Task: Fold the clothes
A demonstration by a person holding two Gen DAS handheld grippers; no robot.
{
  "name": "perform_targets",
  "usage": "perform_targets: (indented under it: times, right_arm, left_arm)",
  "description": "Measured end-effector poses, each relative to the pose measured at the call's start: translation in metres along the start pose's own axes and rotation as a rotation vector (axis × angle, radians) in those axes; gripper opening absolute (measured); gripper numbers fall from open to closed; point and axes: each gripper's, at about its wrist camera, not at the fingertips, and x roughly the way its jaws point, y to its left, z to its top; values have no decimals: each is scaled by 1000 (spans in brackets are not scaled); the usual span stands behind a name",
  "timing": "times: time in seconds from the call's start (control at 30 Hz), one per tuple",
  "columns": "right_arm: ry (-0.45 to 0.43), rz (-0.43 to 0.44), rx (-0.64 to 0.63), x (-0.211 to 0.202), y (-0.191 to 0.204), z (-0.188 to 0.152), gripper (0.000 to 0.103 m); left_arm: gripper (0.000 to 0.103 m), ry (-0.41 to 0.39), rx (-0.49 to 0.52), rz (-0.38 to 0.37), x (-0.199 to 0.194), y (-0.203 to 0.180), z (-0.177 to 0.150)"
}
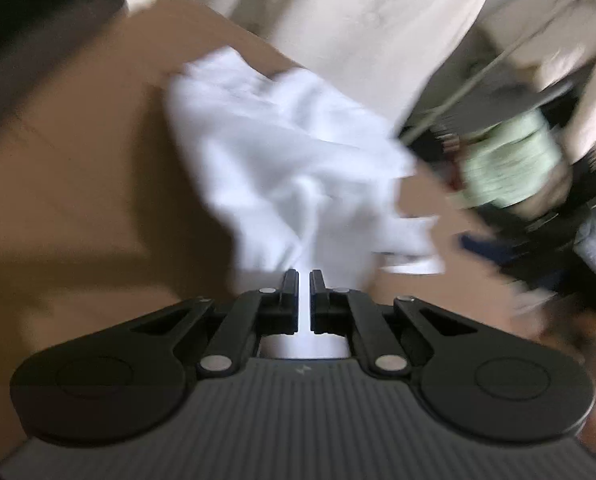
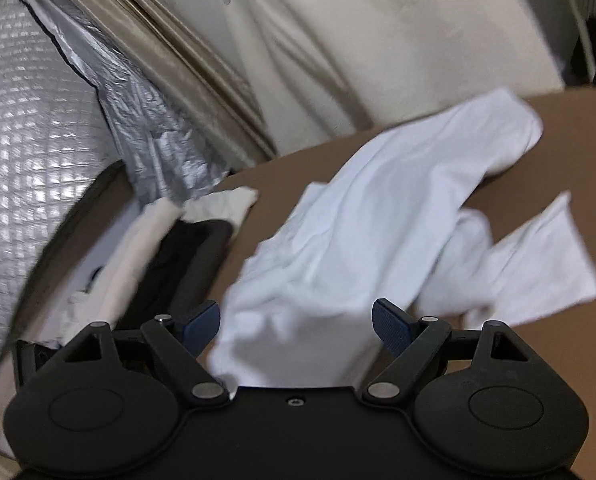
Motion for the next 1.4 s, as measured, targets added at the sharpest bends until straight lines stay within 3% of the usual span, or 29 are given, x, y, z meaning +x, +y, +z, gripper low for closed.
perform_targets:
  times: [0.1,0.23,0.33,0.43,0.47,0.53,0.57,0.63,0.7,0.77,0.87,0.9,0.93,1.0,1.03,1.17,1.23,1.37,1.4]
  right_arm:
    - [49,20,56,19,-3,4,87]
    - [123,170,202,49,-3,11,87]
    - [154,167,72,72,22,22,87]
    - [228,78,-176,113,47,25,87]
    - [249,40,-233,127,54,21,82]
    - [259,19,-310,138,67,5,29]
    - [246,28,-345,137,75,-7,21]
    - [204,35,-417,123,90,-27,18]
    - [181,21,-508,105,106,-50,15]
    - [192,46,-585,86,121,-70,12]
    - [255,136,-690,60,140,-99,10]
    - [271,145,-728,55,146,-108,10]
    - [284,145,-764,50,151,-116,9]
    - [288,143,-786,43,156,-127,9]
    - [287,142,-775,42,157,-129,9]
    - [278,148,-735,36,161,-134,9]
    - [268,167,-713,31,165,-135,9]
    - [236,250,-629,14,175,-130,9]
    - [227,263,-623,9,179,-128,9]
  left_arm:
    - [5,-53,18,37,-10,2,8]
    - [8,-104,-22,-31,-31,18,22]
    - [8,-94,-71,-27,-27,39,22]
    - [8,-38,-200,-59,-10,63,19]
    - [8,-25,-258,-96,-7,72,18]
    - [8,-28,-311,-151,-7,81,17]
    - [8,-34,-324,-169,-9,83,16]
    - [8,-48,-345,-211,-11,89,16]
    - [8,-58,-461,-336,-10,105,15]
    - [8,-98,-589,-379,-14,115,12]
    - [8,-156,-454,-338,-31,94,24]
    - [16,-151,-419,-344,-32,85,25]
    - [37,-145,-383,-350,-34,77,26]
    - [58,-121,-333,-368,-33,60,25]
    - [58,-102,-318,-380,-30,52,23]
    - [64,-23,-140,-281,-19,12,21]
    - [77,14,-70,-251,-20,-1,17]
    - [77,89,72,-192,-22,-27,9]
    - [65,94,114,-193,-25,-32,5]
